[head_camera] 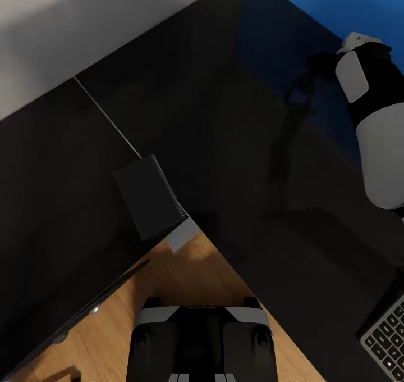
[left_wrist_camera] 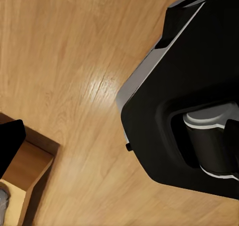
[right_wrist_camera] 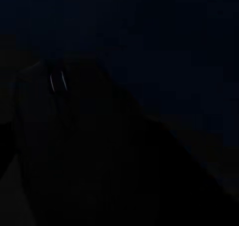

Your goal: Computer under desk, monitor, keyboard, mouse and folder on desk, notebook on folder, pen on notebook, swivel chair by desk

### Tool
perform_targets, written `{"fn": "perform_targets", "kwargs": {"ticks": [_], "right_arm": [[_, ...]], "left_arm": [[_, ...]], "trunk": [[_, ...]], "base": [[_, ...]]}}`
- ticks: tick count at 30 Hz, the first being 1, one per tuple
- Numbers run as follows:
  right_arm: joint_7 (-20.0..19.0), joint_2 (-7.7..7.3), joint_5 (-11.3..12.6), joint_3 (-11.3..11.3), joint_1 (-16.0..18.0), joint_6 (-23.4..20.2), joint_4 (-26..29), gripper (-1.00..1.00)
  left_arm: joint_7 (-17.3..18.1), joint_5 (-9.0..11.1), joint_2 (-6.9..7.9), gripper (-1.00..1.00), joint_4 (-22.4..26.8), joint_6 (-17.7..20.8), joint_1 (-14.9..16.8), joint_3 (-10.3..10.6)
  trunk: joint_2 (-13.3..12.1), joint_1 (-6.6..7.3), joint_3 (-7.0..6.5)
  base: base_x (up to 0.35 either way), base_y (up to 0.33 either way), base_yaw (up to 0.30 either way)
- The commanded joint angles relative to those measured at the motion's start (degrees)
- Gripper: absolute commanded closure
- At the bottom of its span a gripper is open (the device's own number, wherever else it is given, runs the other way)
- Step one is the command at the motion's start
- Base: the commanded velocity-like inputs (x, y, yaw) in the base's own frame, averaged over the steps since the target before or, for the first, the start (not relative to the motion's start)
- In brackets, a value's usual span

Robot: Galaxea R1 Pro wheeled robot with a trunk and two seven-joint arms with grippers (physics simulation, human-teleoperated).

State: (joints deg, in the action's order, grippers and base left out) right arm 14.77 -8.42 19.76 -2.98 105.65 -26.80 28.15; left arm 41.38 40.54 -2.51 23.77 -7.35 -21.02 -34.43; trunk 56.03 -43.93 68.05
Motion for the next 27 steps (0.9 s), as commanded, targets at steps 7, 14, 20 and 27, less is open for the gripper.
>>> {"fn": "perform_targets", "kwargs": {"ticks": [7, 14, 20, 27], "right_arm": [[1.57, 1.89, 0.79, -0.39, -0.97, -5.39, 7.31, 1.0], [4.44, 5.55, 0.73, -0.34, -4.09, -10.01, 15.67, 1.0], [14.54, 12.2, -0.83, -2.15, -13.06, -10.28, 28.14, 1.0], [17.54, 14.93, -1.75, -5.03, -17.45, -10.3, 34.62, 1.0]], "left_arm": [[0.05, 0.09, 0.0, -1.0, 0.05, 0.1, 0.01, -0.03], [0.05, 0.07, -0.05, -1.0, 0.05, 0.01, 0.03, -0.02], [0.11, 0.13, -0.17, -1.0, 0.05, -0.1, 0.04, -0.1], [0.17, 0.13, -0.15, -1.0, 0.05, -0.12, 0.04, -0.11]], "trunk": [[0.04, 0.0, -0.23], [0.04, 0.0, -0.83], [0.04, 0.0, -1.4], [0.04, 0.0, -2.07]], "base": [[-0.032, 0.013, 0.0], [-0.004, 0.002, -0.009], [0.0, 0.0, -0.067], [0.0, 0.0, -0.057]]}}
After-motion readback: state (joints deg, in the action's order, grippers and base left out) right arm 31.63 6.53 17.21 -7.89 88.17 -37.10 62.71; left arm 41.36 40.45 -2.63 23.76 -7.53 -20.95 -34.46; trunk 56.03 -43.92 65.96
